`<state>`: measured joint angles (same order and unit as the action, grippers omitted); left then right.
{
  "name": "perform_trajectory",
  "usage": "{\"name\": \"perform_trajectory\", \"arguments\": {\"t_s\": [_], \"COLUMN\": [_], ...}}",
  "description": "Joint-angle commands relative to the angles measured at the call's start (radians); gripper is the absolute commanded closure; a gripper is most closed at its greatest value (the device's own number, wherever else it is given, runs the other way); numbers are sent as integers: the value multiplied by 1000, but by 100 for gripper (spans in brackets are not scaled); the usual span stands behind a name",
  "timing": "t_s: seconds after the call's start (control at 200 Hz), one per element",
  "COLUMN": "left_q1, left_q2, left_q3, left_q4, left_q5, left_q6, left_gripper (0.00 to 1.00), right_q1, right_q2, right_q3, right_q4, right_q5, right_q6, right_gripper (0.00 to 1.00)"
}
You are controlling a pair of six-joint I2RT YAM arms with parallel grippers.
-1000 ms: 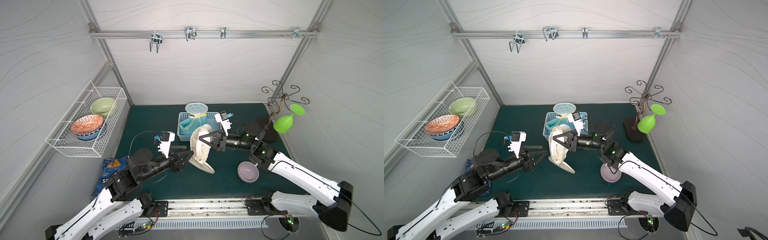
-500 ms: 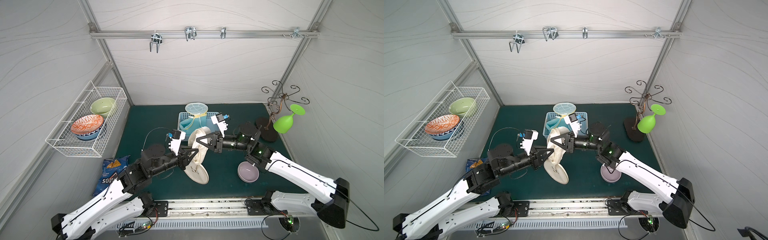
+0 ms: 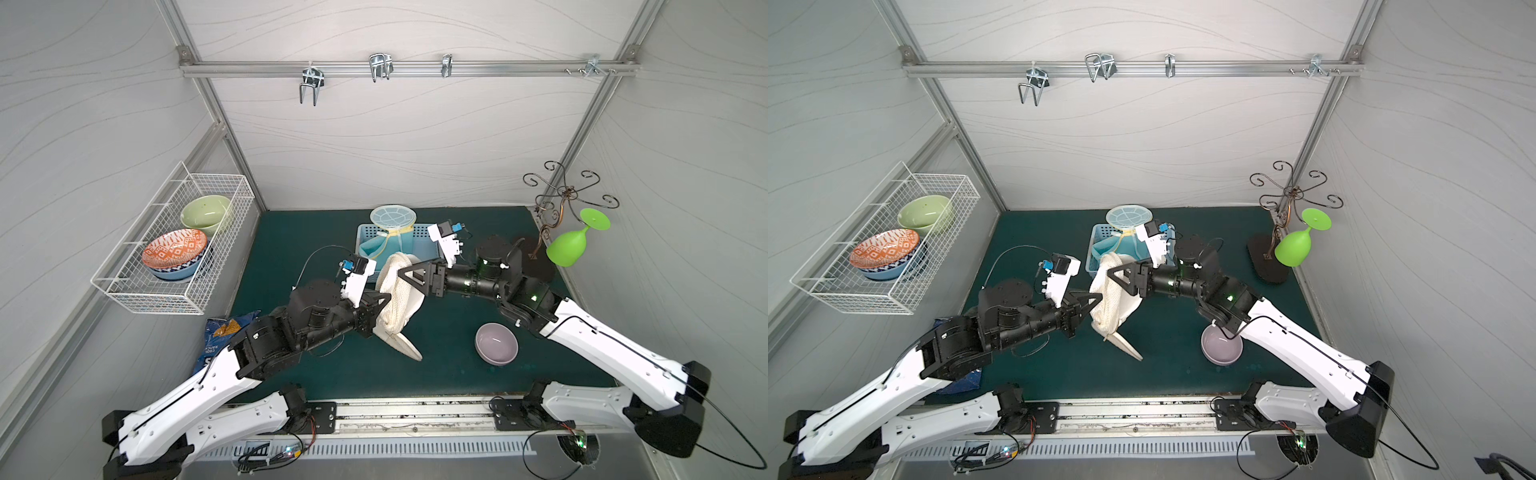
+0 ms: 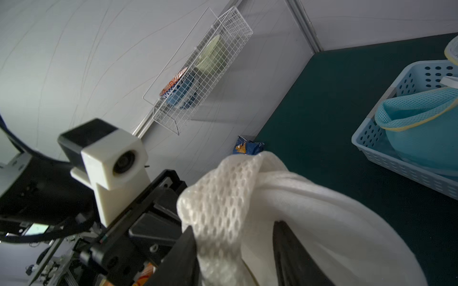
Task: Turn the laundry bag inside out
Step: Turn over the laundry bag.
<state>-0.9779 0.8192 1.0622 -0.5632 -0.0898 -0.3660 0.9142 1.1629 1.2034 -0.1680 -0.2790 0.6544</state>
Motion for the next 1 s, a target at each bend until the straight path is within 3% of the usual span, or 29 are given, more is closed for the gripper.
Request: {"name": "perform_trajectory", "arguments": {"t_s": [0.0,0.065,0.24,0.315,0.375,0.475,0.635,0.675,0.76,0.895,0.995], "left_q1": [-42,-51,-57,-70,-85,-113,-165,-174,-181,-191,-193], "left_q2": [23,20,28,33,29,37,54,51,49,-5,-95], "left_q3": [63,64,77,87,90,101,117,116,116,86,35], "left_q4": [-61,-56,-61,-65,-60,-70,-84,-76,-65,-46,17], "left_q5": [-137,-142,-141,-158,-170,-222,-306,-310,-333,-395,-439], "left_q6": [46,56,78,83,90,104,141,144,141,125,130], "left_gripper": [100,100,100,100,100,100,100,100,100,100,100], "right_q1": [0,3,16,32,34,32,25,20,21,7,-48], "right_q2": [24,23,78,105,112,114,94,91,94,5,-54], "right_q3": [67,84,148,170,160,131,83,72,58,-67,-203], "right_q4": [-155,-153,-181,-218,-215,-181,-101,-81,-72,-22,58], "right_q5": [99,80,-6,18,32,10,-57,-77,-69,122,174], "right_q6": [-37,-42,-24,-32,-21,20,94,114,135,167,230], "right_gripper": [47,46,59,74,78,66,59,66,100,100,100]}}
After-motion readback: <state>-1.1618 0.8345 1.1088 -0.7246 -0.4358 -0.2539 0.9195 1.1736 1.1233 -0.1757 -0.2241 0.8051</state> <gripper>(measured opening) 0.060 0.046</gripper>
